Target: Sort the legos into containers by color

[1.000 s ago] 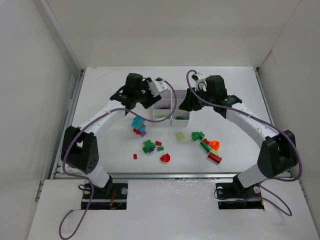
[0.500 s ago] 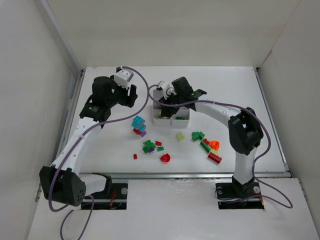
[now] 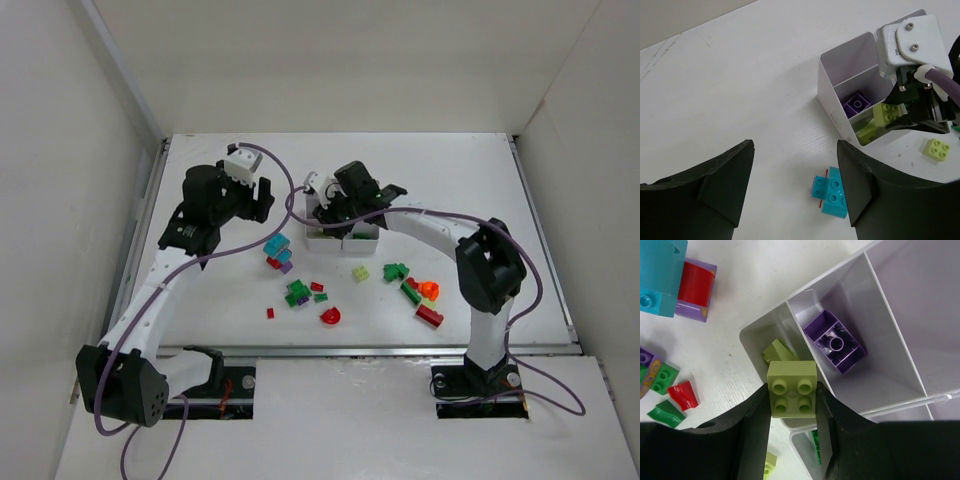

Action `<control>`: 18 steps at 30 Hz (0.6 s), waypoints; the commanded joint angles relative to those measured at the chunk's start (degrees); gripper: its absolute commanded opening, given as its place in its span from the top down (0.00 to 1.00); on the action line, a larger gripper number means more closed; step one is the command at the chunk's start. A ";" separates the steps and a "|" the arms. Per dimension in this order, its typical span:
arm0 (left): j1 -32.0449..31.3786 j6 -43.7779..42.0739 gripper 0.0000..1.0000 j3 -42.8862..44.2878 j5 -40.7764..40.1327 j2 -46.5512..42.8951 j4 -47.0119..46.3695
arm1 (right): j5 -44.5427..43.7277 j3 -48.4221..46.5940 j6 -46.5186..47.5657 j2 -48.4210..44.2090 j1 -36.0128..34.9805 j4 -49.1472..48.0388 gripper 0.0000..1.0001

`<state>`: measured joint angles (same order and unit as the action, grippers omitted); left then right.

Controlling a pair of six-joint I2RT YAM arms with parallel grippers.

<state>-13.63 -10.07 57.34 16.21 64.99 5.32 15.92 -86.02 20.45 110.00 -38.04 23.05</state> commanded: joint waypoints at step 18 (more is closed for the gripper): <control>0.80 3.12 0.35 -2.23 1.81 -2.06 -3.65 | -12.41 -2.75 6.54 -1.27 -4.67 -2.65 0.35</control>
<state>-13.04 -8.16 56.18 16.73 64.93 4.34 6.09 -86.26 26.35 110.26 -42.76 23.55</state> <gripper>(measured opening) 0.651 0.644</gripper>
